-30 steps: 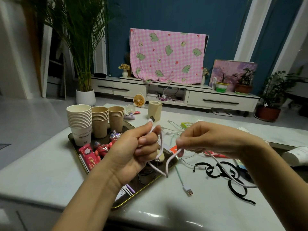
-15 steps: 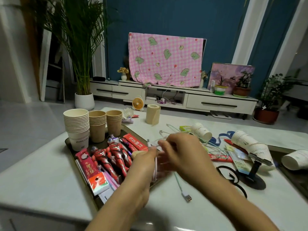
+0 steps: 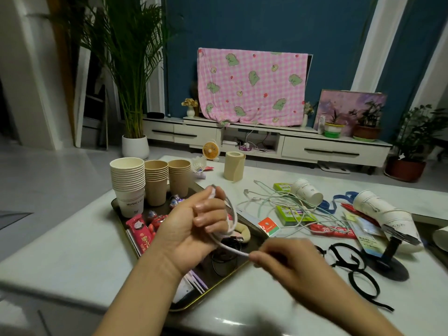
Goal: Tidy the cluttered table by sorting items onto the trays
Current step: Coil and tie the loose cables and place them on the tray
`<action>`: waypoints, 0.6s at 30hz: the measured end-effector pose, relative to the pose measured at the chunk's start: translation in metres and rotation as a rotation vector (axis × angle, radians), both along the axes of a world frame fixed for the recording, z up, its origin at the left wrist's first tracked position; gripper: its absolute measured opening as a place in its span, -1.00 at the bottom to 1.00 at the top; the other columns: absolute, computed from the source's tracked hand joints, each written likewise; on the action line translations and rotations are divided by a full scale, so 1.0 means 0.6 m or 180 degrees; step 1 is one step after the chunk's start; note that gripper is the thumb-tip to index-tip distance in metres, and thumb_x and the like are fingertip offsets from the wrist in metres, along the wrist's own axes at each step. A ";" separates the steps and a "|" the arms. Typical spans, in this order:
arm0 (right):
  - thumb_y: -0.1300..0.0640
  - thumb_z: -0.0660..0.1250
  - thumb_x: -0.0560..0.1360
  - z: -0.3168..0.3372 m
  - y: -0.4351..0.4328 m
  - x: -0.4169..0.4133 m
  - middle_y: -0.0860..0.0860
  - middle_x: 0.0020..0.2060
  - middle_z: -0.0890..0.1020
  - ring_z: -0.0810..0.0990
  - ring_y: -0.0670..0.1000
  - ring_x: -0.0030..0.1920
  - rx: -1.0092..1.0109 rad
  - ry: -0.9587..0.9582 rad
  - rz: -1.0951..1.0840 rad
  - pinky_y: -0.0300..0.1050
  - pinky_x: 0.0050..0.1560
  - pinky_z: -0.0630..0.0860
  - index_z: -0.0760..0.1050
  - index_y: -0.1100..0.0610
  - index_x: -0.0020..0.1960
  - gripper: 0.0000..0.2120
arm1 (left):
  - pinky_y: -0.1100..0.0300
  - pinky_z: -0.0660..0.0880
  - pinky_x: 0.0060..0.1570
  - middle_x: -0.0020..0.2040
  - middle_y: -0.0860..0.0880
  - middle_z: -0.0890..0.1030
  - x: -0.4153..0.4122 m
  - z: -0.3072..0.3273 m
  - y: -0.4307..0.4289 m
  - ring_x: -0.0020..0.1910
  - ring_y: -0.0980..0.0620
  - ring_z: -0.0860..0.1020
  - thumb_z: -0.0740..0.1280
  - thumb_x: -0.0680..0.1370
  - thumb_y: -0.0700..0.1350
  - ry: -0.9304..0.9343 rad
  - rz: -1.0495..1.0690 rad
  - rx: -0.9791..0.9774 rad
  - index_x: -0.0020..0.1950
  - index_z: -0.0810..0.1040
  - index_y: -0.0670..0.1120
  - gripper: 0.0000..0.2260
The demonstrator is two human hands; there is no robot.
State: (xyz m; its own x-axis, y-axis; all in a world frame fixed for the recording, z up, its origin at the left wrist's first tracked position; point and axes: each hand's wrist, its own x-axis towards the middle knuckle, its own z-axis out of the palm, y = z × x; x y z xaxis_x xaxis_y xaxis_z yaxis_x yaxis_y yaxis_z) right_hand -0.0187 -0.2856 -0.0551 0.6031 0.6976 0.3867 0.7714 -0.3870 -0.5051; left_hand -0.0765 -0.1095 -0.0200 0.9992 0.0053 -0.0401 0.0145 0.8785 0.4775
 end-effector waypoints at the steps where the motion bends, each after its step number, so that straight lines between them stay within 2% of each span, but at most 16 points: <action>1: -0.14 0.33 0.43 0.013 -0.006 0.016 -0.07 -0.54 0.43 0.40 -0.15 -0.44 -0.0152 -0.0227 -0.0080 -0.27 -0.40 0.26 0.43 -0.08 -0.40 -0.72 | 0.40 0.12 -0.60 -0.60 0.05 0.29 -0.005 0.003 -0.004 -0.70 0.21 0.25 0.17 0.52 -0.10 -0.0084 -0.0198 0.0252 -0.23 0.46 -0.14 -0.82; 5: -0.21 0.34 0.37 0.058 -0.014 0.058 -0.13 -0.57 0.43 0.35 -0.15 -0.50 -0.0438 -0.0269 -0.0274 -0.27 -0.44 0.23 0.42 -0.01 -0.44 -0.66 | 0.39 0.24 -0.60 -0.53 0.01 0.41 -0.010 0.005 -0.026 -0.63 0.16 0.34 0.23 0.47 -0.06 -0.0007 -0.0606 0.1503 -0.30 0.59 -0.20 -0.73; 6: -0.19 0.36 0.37 0.068 -0.014 0.062 -0.15 -0.59 0.41 0.34 -0.14 -0.52 -0.0394 -0.0221 -0.0378 -0.26 -0.45 0.24 0.38 -0.02 -0.46 -0.63 | 0.39 0.29 -0.61 -0.49 -0.02 0.46 -0.007 0.001 -0.034 -0.60 0.14 0.38 0.22 0.50 -0.05 0.0094 -0.0619 0.1755 -0.26 0.59 -0.21 -0.71; 9: -0.16 0.37 0.41 0.073 -0.003 0.053 -0.11 -0.56 0.40 0.34 -0.15 -0.48 -0.0218 -0.0640 -0.0805 -0.21 -0.42 0.24 0.37 -0.01 -0.44 -0.64 | 0.37 0.33 -0.61 -0.41 -0.11 0.61 0.006 -0.017 -0.058 -0.58 0.09 0.50 0.09 0.62 -0.03 0.0410 -0.0463 0.2419 -0.11 0.47 -0.25 -0.67; 12: -0.11 0.24 0.51 0.059 0.021 0.010 -0.06 -0.35 0.53 0.50 -0.06 -0.27 -0.0007 -0.0792 -0.0795 -0.17 -0.31 0.31 0.41 0.00 -0.29 -0.73 | 0.30 0.44 -0.56 -0.43 -0.16 0.61 0.023 -0.040 -0.076 -0.51 -0.01 0.58 0.01 0.65 -0.04 0.0550 -0.0012 0.2446 -0.11 0.45 -0.26 -0.63; 14: 0.00 0.10 0.57 0.034 0.042 -0.023 -0.02 -0.06 0.57 0.55 0.03 -0.03 -0.0156 -0.0944 -0.0809 -0.18 -0.26 0.32 0.45 -0.01 -0.03 -0.84 | 0.14 0.57 -0.31 -0.22 -0.26 0.65 0.030 -0.056 -0.075 -0.24 -0.14 0.65 0.04 0.65 -0.02 0.0591 0.0485 0.2439 -0.05 0.51 -0.28 -0.61; 15: 0.12 0.06 0.56 0.011 0.055 -0.037 0.01 0.03 0.56 0.57 0.01 -0.02 -0.0310 -0.1219 -0.0853 -0.24 -0.30 0.33 0.46 0.00 0.12 -0.75 | 0.13 0.56 -0.24 -0.12 -0.29 0.65 0.032 -0.058 -0.074 -0.14 -0.18 0.65 0.05 0.64 0.00 0.0647 0.0572 0.2258 0.00 0.51 -0.30 -0.60; 16: 0.21 0.06 0.48 -0.006 0.066 -0.052 0.06 -0.01 0.59 0.62 -0.03 -0.14 -0.0569 -0.1574 -0.1057 -0.26 -0.38 0.36 0.50 0.05 0.20 -0.62 | 0.15 0.55 -0.27 -0.14 -0.28 0.66 0.035 -0.054 -0.072 -0.17 -0.16 0.66 0.03 0.65 0.01 0.0628 0.0541 0.1919 0.00 0.49 -0.30 -0.59; 17: 0.24 0.07 0.37 -0.010 0.071 -0.065 0.04 -0.17 0.64 0.61 -0.07 -0.37 -0.0818 -0.1414 -0.1266 -0.26 -0.52 0.34 0.60 0.10 0.14 -0.55 | 0.20 0.55 -0.36 -0.25 -0.24 0.66 0.035 -0.048 -0.069 -0.30 -0.11 0.66 0.01 0.65 0.00 0.0554 0.0482 0.1538 -0.04 0.46 -0.29 -0.61; 18: 0.22 0.08 0.30 -0.015 0.073 -0.077 0.01 -0.36 0.62 0.51 -0.08 -0.56 -0.0883 -0.1294 -0.1209 -0.27 -0.64 0.25 0.67 0.09 0.01 -0.55 | 0.25 0.52 -0.45 -0.37 -0.17 0.64 0.035 -0.043 -0.064 -0.43 -0.05 0.63 0.01 0.65 -0.01 0.0537 0.0505 0.1223 -0.09 0.43 -0.25 -0.63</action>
State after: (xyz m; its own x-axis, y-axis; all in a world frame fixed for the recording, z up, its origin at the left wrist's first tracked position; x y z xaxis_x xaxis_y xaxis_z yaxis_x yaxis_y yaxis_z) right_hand -0.0647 -0.2420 -0.0644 0.6716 0.5705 0.4728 0.6636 -0.7470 -0.0412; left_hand -0.0556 -0.1478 -0.0458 0.9645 0.2042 -0.1676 -0.0004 0.6355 0.7721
